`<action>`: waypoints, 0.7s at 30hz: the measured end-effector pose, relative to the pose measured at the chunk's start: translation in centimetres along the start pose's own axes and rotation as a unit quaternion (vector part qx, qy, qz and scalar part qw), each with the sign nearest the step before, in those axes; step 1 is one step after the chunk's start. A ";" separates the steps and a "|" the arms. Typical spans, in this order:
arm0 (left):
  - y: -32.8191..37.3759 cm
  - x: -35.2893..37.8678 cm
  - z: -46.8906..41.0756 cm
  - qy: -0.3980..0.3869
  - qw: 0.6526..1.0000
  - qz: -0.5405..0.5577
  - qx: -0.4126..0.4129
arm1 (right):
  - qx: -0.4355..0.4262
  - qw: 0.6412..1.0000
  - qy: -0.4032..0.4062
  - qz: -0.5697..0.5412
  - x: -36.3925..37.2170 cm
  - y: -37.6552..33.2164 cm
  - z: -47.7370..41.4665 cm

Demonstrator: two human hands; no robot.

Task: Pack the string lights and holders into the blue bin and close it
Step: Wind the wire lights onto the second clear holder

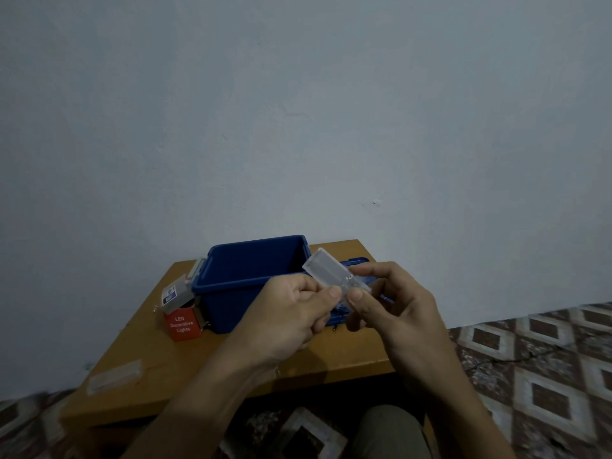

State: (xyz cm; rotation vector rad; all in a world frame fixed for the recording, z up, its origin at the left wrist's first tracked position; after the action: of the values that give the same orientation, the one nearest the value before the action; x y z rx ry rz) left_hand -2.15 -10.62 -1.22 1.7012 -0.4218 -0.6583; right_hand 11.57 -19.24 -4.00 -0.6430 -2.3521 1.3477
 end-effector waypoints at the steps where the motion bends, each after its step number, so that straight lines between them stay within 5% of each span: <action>1: 0.0 0.1 0.0 -0.001 1.000 -0.002 0.007 | -0.002 1.000 0.003 -0.005 0.0 0.0 0.0; 21: -0.4 0.3 -0.1 -0.050 0.998 0.042 0.008 | -0.004 0.999 0.033 -0.033 -0.6 0.5 -0.4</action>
State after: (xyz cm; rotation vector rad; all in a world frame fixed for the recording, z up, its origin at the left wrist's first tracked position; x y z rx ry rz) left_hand -1.91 -10.59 -1.65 1.6598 -0.5679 -0.6818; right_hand 12.36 -19.08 -4.34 -0.5988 -2.3061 1.2697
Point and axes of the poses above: each hand's wrist, its own z-axis away from the middle knuckle, its own x-axis out of the palm, y = z × x, the point moved 2 cm from there along -z, towards the middle knuckle, and after that the axes turned 5 degrees about y, right-handed, at the moved point
